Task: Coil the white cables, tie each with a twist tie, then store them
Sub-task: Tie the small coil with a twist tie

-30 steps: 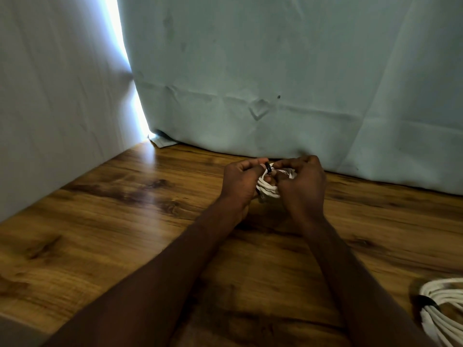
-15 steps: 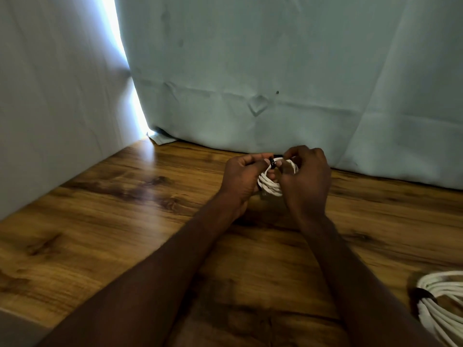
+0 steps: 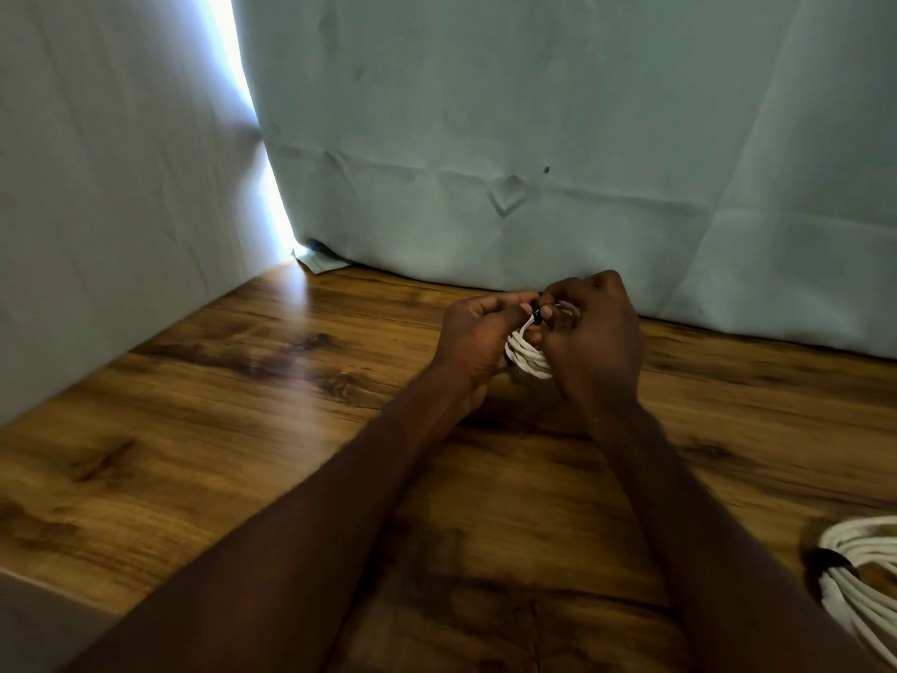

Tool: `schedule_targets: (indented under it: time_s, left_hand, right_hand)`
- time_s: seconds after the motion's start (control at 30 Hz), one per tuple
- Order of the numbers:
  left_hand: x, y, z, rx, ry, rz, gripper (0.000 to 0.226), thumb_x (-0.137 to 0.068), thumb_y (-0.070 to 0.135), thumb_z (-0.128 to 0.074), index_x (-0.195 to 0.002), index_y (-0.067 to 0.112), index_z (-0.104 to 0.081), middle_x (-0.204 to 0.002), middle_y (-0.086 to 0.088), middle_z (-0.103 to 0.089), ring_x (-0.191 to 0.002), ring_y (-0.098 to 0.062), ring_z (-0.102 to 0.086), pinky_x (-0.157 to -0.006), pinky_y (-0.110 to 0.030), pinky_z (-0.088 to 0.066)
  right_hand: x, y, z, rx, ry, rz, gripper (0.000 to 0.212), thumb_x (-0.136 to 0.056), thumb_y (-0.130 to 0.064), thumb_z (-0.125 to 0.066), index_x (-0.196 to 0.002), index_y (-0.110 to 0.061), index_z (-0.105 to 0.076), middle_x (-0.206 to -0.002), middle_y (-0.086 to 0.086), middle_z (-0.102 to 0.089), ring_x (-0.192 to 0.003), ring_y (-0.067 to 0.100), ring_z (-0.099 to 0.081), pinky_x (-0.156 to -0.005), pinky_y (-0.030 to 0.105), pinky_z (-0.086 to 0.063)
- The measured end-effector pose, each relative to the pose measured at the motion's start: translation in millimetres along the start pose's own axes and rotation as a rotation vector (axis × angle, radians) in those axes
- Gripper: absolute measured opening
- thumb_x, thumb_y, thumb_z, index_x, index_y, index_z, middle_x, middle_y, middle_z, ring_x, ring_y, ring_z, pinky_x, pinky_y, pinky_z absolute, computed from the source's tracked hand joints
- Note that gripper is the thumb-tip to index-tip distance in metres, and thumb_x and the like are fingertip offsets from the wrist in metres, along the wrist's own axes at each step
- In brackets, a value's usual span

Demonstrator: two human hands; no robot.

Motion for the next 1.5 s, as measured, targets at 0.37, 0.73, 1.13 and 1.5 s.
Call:
schedule_targets:
  time_s: [0.37, 0.73, 1.13, 1.5]
  left_hand:
    - [0.8, 6.8, -5.3, -0.015, -0.069, -0.007, 0.025, -0.097, -0.001, -0.061, -0.120, -0.004, -0.070, -0.114, -0.030, -0.072, -0.090, -0.033, -0.070, -0.090, -0.052, -0.059]
    - [6.4, 16.0, -6.8, -0.010, -0.141, -0.043, 0.019, -0.097, -0.001, -0.059, -0.110, -0.001, -0.074, -0.098, -0.020, -0.075, -0.077, -0.026, -0.068, -0.073, -0.035, -0.061]
    - [6.1, 15.3, -5.2, -0.014, -0.122, -0.037, 0.023, -0.096, -0.003, -0.060, -0.115, -0.012, -0.069, -0.102, -0.029, -0.073, -0.073, -0.027, -0.073, -0.063, -0.031, -0.062]
    - [-1.1, 9.5, 0.1, -0.068, -0.058, -0.013, 0.027, -0.096, 0.002, -0.063, -0.118, -0.012, -0.068, -0.102, -0.034, -0.069, -0.057, -0.020, -0.069, -0.044, -0.022, -0.050]
  right_hand:
    - [-2.5, 16.0, 3.6, -0.324, 0.075, -0.281, 0.023, -0.068, -0.022, -0.070, -0.090, -0.017, -0.072, -0.091, -0.001, -0.071, -0.076, 0.005, -0.063, -0.065, 0.013, -0.047]
    - [5.2, 25.6, -22.4, -1.006, -0.370, -0.707, 0.006, -0.092, 0.002, -0.068, -0.092, -0.004, -0.071, -0.083, 0.012, -0.076, -0.062, 0.022, -0.072, -0.064, 0.033, -0.063]
    - [4.4, 25.3, -17.9, -0.973, -0.308, -0.687, 0.008, -0.087, 0.008, -0.068, -0.087, 0.002, -0.073, -0.071, 0.010, -0.076, -0.059, 0.020, -0.073, -0.058, 0.027, -0.062]
    - [5.3, 22.0, -23.2, -0.963, -0.388, -0.637, 0.014, -0.094, 0.007, -0.058, -0.099, 0.002, -0.070, -0.076, 0.007, -0.075, -0.062, 0.015, -0.072, -0.058, 0.025, -0.060]
Point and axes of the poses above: each hand's wrist, its own x-axis away from the middle knuckle, its own z-axis out of the back of the hand, y = z × x, the point moved 8 cm from there along -x, towards the middle knuckle
